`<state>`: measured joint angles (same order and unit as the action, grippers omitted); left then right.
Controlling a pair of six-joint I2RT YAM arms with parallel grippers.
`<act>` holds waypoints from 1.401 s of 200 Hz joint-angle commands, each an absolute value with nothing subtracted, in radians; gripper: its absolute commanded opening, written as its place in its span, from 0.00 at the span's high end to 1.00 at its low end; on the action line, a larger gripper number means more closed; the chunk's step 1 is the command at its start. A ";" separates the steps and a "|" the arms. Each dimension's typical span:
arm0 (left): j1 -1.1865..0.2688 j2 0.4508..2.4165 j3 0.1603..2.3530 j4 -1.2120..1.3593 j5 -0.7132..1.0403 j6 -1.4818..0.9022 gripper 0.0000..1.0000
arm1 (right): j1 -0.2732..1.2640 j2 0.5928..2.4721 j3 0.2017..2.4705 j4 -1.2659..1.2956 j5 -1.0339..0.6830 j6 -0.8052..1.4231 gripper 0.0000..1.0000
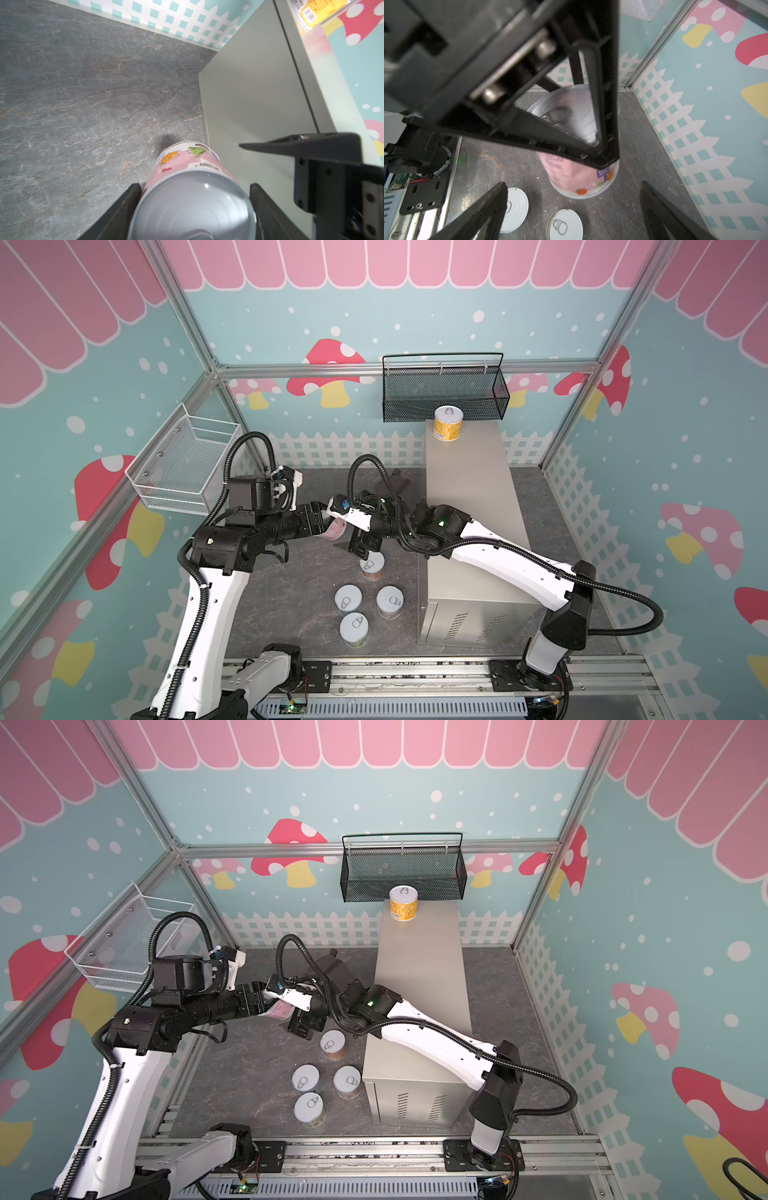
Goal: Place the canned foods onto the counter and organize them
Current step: 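Lift the pink can with the left gripper toward the right gripper, which grasps it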
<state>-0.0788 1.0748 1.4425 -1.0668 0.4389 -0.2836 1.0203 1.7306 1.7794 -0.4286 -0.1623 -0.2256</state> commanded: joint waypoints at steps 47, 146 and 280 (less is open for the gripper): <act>-0.071 1.050 1.498 -1.032 0.613 -0.305 1.00 | 0.999 1.735 1.746 -0.324 -0.176 -0.213 0.01; -0.071 1.053 1.490 -1.007 0.701 -0.321 1.00 | 0.999 1.753 1.766 -0.313 -0.250 -0.228 0.08; -0.071 1.065 1.477 -0.971 0.750 -0.351 0.62 | 0.991 1.750 1.773 -0.300 -0.262 -0.227 0.40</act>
<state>-0.0677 1.0729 1.4590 -1.0405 0.6487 -0.3275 1.0000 1.7416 1.7561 -0.3351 -0.2604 -0.2241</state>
